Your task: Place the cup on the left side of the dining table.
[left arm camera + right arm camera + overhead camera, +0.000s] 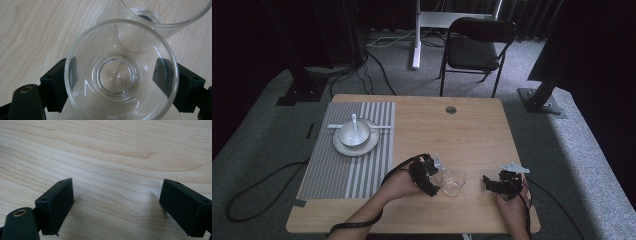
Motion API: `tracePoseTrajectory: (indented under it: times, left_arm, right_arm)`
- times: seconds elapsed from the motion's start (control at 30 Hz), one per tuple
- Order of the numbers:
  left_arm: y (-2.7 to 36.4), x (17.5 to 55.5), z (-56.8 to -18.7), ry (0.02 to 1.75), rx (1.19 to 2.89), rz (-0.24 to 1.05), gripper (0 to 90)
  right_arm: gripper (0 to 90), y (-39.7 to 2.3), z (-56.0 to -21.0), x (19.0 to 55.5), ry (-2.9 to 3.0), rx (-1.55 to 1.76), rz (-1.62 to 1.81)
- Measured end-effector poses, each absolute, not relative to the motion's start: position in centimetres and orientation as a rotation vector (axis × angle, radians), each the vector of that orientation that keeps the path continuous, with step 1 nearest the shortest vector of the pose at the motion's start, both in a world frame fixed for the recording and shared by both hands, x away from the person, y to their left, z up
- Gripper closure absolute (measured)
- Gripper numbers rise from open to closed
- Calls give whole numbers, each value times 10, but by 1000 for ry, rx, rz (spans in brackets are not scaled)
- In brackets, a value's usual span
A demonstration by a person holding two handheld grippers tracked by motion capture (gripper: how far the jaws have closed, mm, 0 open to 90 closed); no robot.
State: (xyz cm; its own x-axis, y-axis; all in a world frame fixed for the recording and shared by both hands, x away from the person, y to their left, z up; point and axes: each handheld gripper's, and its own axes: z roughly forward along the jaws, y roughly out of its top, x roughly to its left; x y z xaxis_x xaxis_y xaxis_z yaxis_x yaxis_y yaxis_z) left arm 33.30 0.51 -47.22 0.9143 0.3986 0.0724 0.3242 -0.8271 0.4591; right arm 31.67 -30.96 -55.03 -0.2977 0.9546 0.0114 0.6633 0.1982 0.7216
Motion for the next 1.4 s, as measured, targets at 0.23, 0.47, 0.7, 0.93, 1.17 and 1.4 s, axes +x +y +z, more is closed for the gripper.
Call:
tracePoseTrajectory:
  times: [0.23, 0.47, 0.7, 0.93, 1.17, 1.4]
  left_arm:
    - [7, 334, -472, 539, 2602, 210, 184]
    - [10, 336, -467, 567, 2572, 198, 184]
    - [12, 337, -466, 559, 2575, 201, 184]
    - [11, 344, -455, 555, 2566, 246, 184]
    - [13, 357, -442, 602, 2525, 279, 184]
    - [26, 374, -436, 687, 2477, 324, 183]
  right_arm:
    - [117, -310, -550, 317, 2036, 1506, 879]
    - [117, -310, -550, 317, 2036, 1506, 879]
    - [118, -310, -550, 317, 2036, 1506, 879]
    - [118, -310, -550, 317, 2035, 1508, 880]
    - [117, -310, -550, 317, 2036, 1506, 879]
    - [117, -310, -550, 317, 2036, 1505, 879]
